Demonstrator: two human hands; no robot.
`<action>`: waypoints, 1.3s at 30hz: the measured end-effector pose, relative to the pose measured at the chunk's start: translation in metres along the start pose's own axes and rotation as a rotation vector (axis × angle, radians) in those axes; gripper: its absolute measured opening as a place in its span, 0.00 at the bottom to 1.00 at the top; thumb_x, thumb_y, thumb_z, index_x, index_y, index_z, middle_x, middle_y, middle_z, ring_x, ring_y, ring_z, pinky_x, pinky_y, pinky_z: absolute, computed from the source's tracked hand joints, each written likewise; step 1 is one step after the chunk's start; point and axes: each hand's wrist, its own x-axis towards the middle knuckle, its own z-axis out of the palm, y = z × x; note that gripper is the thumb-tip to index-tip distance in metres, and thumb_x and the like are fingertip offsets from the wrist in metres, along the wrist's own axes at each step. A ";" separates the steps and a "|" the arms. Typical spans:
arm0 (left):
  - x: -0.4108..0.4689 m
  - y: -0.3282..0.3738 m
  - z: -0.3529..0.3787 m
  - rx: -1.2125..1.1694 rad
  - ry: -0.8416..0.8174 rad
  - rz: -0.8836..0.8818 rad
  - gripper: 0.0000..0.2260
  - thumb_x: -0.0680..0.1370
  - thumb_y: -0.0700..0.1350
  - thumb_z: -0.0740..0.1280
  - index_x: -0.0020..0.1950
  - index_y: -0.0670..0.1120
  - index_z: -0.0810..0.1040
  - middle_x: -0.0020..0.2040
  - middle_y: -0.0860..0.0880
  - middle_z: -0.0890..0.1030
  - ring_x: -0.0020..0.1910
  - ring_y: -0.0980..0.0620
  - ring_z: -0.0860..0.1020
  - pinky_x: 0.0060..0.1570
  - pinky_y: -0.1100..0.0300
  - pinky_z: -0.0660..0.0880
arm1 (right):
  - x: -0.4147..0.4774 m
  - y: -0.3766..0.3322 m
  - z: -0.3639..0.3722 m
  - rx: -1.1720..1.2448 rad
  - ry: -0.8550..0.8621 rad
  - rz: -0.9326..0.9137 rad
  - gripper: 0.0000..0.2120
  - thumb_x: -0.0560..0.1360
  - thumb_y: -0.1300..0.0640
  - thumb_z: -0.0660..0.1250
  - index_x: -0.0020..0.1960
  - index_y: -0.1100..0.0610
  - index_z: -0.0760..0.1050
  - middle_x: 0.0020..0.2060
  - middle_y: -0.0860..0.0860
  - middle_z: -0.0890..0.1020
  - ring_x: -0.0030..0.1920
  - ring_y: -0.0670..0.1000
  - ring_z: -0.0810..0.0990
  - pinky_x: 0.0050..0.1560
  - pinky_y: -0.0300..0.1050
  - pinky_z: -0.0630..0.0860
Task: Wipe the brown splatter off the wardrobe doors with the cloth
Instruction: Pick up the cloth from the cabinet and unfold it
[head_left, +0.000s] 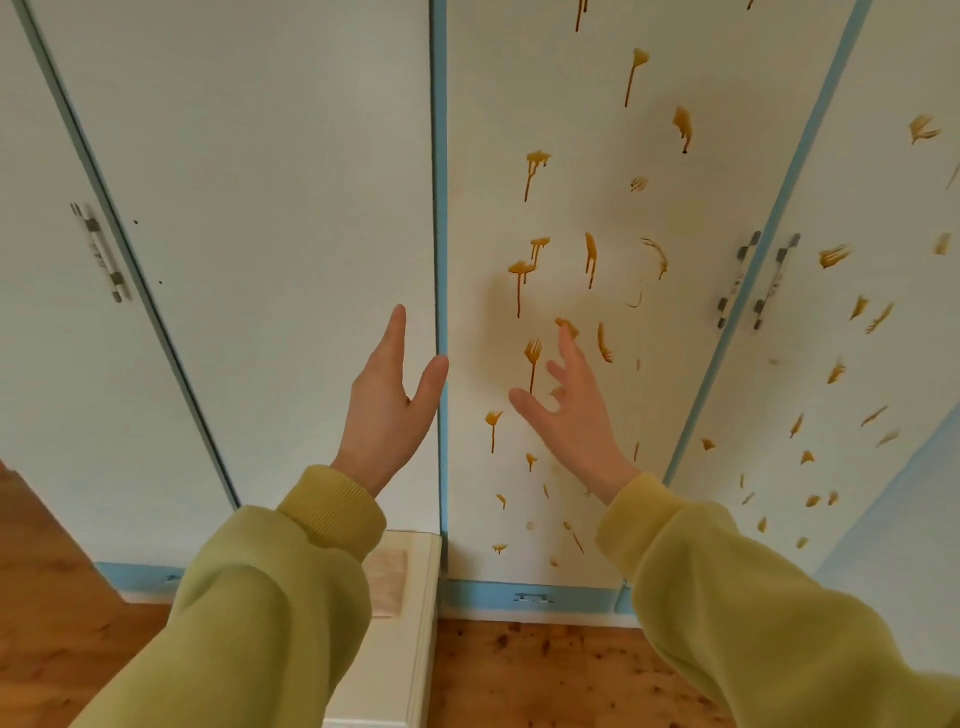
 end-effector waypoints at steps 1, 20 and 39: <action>0.003 -0.004 0.001 0.008 0.003 -0.012 0.28 0.79 0.50 0.59 0.76 0.47 0.51 0.75 0.50 0.60 0.72 0.52 0.59 0.69 0.59 0.59 | 0.004 0.003 0.003 0.006 -0.006 0.004 0.39 0.74 0.54 0.67 0.75 0.48 0.45 0.74 0.46 0.55 0.69 0.45 0.62 0.68 0.46 0.62; 0.042 -0.056 0.017 0.031 0.037 -0.129 0.27 0.79 0.49 0.60 0.75 0.46 0.53 0.74 0.47 0.61 0.72 0.51 0.60 0.67 0.59 0.58 | 0.064 0.034 0.036 0.034 -0.090 0.043 0.39 0.74 0.54 0.67 0.75 0.49 0.45 0.74 0.48 0.55 0.69 0.47 0.63 0.65 0.42 0.62; 0.061 -0.158 -0.010 -0.022 -0.098 -0.180 0.25 0.80 0.49 0.57 0.75 0.46 0.55 0.74 0.46 0.62 0.72 0.48 0.61 0.71 0.48 0.60 | 0.061 0.048 0.116 0.001 0.036 0.211 0.39 0.74 0.55 0.67 0.75 0.51 0.46 0.74 0.52 0.57 0.65 0.48 0.67 0.65 0.51 0.69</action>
